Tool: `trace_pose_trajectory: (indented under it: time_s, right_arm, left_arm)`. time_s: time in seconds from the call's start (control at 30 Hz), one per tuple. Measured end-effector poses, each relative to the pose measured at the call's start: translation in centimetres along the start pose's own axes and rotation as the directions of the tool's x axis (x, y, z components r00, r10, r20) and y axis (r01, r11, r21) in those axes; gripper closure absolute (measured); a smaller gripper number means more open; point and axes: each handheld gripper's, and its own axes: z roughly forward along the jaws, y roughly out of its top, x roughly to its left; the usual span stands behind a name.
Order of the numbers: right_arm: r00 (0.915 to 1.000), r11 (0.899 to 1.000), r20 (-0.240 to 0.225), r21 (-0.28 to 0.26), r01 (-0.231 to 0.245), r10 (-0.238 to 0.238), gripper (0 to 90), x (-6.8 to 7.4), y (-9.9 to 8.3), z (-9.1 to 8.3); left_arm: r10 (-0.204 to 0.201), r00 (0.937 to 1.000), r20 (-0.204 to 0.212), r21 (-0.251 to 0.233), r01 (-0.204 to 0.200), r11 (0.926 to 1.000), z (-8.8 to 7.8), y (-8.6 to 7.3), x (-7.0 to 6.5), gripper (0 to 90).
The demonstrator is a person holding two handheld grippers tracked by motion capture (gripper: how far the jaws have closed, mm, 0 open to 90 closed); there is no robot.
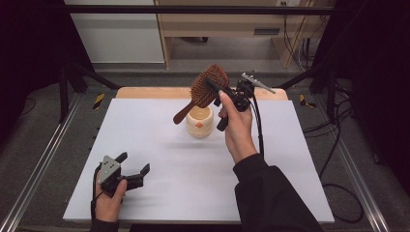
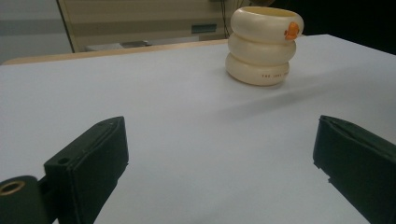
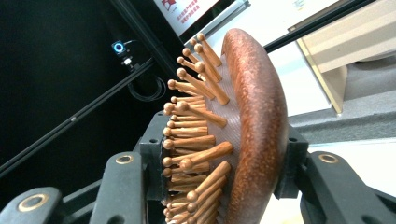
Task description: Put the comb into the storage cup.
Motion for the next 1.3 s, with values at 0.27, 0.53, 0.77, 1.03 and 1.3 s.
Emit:
trace_pose_trajectory:
  time_s: [0.27,0.53,0.77,1.03,1.3]
  right_arm:
    - [0.9994,0.999,0.029,-0.034,-0.018,0.019,50.7,-0.8,0.5,0.0]
    - [0.9990,0.998,0.041,-0.053,-0.013,0.015,50.6,-0.7,0.5,0.0]
    - [0.9986,0.997,0.047,-0.068,-0.021,0.024,50.6,-1.1,0.8,-0.1]
    - [0.9977,0.995,0.058,-0.095,-0.029,0.034,50.6,-1.8,1.3,0.0]
    - [0.9977,0.992,0.057,-0.119,-0.028,0.035,50.6,-2.1,1.4,-0.1]
  left_arm:
    - [-0.029,0.9995,-0.014,-0.020,0.028,0.9994,-0.4,0.1,0.6,3.5]
    - [-0.030,0.9994,-0.016,-0.021,0.030,0.9993,-0.3,0.1,0.8,3.4]
    - [-0.027,0.9996,-0.013,-0.024,0.026,0.9994,-0.4,0.1,0.8,3.4]
    - [-0.042,0.9990,-0.017,-0.032,0.042,0.9986,-0.5,0.1,1.2,3.4]
    - [-0.054,0.9983,-0.021,-0.038,0.054,0.9978,-0.6,0.2,1.4,3.4]
